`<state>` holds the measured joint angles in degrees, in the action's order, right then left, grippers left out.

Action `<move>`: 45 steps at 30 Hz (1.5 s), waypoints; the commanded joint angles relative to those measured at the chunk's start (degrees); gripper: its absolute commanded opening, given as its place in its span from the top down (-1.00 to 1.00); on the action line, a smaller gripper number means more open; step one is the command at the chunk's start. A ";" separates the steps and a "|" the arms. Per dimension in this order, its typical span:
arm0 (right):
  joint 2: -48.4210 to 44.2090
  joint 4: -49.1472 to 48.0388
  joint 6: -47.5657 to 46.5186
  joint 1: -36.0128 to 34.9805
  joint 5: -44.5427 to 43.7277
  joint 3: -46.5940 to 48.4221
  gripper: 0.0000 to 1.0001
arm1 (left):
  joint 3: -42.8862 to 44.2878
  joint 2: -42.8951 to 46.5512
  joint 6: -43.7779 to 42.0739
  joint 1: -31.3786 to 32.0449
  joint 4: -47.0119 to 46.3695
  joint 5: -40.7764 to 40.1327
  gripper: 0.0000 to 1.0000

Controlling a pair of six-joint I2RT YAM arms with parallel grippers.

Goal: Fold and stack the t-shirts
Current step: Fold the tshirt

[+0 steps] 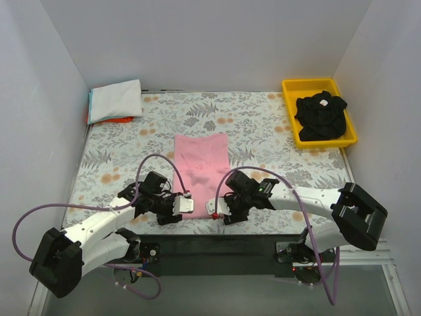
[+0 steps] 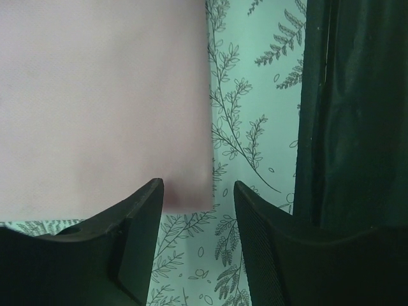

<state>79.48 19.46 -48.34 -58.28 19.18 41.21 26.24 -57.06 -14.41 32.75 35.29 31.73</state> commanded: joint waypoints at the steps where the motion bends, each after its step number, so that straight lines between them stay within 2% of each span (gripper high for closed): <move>1: 0.23 -1.18 -1.06 -0.69 -0.11 -1.92 -0.14 | -2.59 1.07 -2.63 0.03 -0.83 -1.22 0.08; 6: 1.81 -2.85 -1.32 -0.78 -1.16 -3.77 -0.11 | -3.92 -1.56 -2.90 0.21 -3.47 -3.16 0.09; 7: 2.51 -3.03 -1.32 -0.78 -1.86 -3.86 -0.02 | -3.65 -2.09 -2.81 0.21 -3.56 -3.33 0.12; 9: 3.22 -3.03 -0.97 -0.78 -2.74 -3.86 0.10 | -3.39 -2.88 -2.81 0.29 -3.38 -3.42 0.34; 10: 3.83 -3.03 -0.36 -0.78 -3.53 -3.77 0.33 | -3.21 -3.06 -2.81 0.29 -3.21 -3.34 0.41; 11: 4.01 -2.85 -0.09 -0.87 -3.71 -3.77 0.48 | -2.60 -2.97 -2.90 0.29 -2.95 -2.99 0.75; 12: 4.01 -2.77 0.17 -0.78 -3.80 -3.68 0.65 | -2.07 -2.88 -1.86 0.29 -2.51 -2.64 0.93; 13: 3.58 -2.16 1.39 -0.87 -4.58 -3.33 0.97 | -1.37 -2.80 -0.10 0.38 -2.59 -2.55 1.00; 16: 1.47 0.21 2.46 0.36 -5.21 -0.18 0.97 | 3.45 -3.06 2.54 0.12 -0.41 -1.76 1.00; 20: -2.66 7.93 2.20 6.49 -1.96 7.02 0.97 | 11.10 -3.32 1.76 -1.72 4.78 -0.09 1.00; 22: -4.86 10.41 1.93 7.30 -1.08 10.37 0.97 | 16.02 -3.50 1.15 -2.25 8.73 2.01 1.00; 27: -12.05 19.62 -2.18 7.39 2.87 12.49 0.97 | 22.80 -3.68 -1.05 -2.17 19.79 7.38 1.00; 31: -16.37 27.52 -2.90 5.64 5.95 14.06 0.97 | 26.66 -0.43 -4.57 -2.17 30.35 11.15 1.00; 33: -18.65 30.44 -3.08 4.15 7.09 15.99 0.97 | 30.44 1.77 -4.75 -2.17 35.61 14.58 1.00; 35: -19.62 33.00 -1.85 3.62 8.76 19.77 0.97 | 33.85 3.18 -2.56 -2.17 36.95 15.64 1.00; 37: -19.02 33.27 -1.32 3.79 7.81 21.36 0.97 | 35.28 2.48 4.70 -2.25 34.68 14.60 1.00; 40: -15.69 32.92 -6.84 7.64 8.49 21.46 0.97 | 35.37 -1.89 6.33 -4.35 32.57 12.75 1.00; 43: -8.31 33.18 -10.63 14.93 12.61 25.83 0.97 | 35.90 -7.51 3.44 -10.14 29.41 16.94 1.00; 44: -6.20 33.27 -10.81 17.56 13.59 27.42 0.97 | 36.42 -9.37 1.25 -15.30 28.62 18.18 1.00; 45: -2.35 33.27 -11.86 18.46 14.30 30.30 0.97 | 37.73 -11.56 0.10 -17.35 27.91 19.33 1.00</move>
<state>70.65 51.31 -55.27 -43.72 29.52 65.95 61.69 -63.07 -11.90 22.39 66.04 46.76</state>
